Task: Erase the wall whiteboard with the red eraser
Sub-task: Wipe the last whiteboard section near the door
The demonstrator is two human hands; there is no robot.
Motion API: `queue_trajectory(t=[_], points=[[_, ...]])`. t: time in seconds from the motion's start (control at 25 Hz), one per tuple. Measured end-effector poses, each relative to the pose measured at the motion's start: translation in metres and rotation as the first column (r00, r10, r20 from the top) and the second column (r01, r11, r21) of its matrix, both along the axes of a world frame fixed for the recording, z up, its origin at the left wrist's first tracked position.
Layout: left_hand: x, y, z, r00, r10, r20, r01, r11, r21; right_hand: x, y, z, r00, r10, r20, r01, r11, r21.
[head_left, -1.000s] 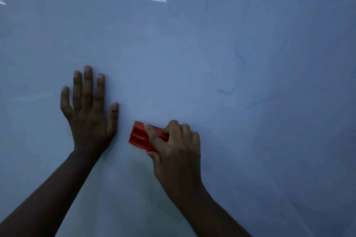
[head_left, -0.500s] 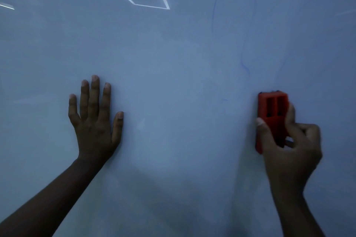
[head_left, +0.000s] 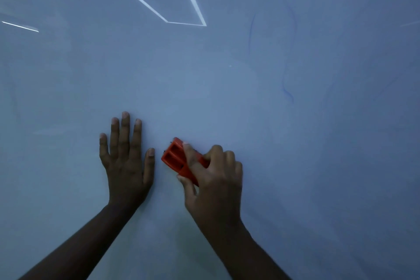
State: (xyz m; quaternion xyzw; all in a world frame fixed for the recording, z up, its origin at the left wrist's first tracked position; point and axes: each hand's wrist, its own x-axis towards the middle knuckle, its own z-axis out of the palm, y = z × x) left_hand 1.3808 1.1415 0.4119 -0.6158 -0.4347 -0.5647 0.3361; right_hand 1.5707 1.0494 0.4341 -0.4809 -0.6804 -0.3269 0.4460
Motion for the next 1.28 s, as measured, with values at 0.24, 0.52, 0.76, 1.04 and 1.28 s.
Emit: queue_trajectory(t=[0.24,0.52,0.76,1.04,1.28], points=[[0.016,-0.027,0.042,0.972,-0.098,0.215,0.089,0.995,0.052,0.03,0.004,0.048,0.993,0.062,-0.101,-0.049,0.991,0.124],[0.032,-0.013,0.153,0.979,-0.068,0.191,0.041,0.989,0.143,0.149,-0.003,0.087,0.89,-0.05,-0.454,0.198,0.938,0.285],[0.045,0.007,0.149,0.998,0.059,0.013,-0.06,0.985,0.159,0.189,0.011,0.136,0.822,-0.014,-0.569,0.283,0.878,0.386],[0.044,0.01,0.147,1.0,0.024,0.014,-0.026,0.983,0.181,0.055,0.046,0.142,0.953,0.058,-0.299,0.11,0.85,0.515],[0.035,0.011,0.144,1.0,0.022,-0.003,-0.021,0.985,0.168,-0.007,0.057,0.159,0.992,0.062,-0.113,-0.001,0.881,0.474]])
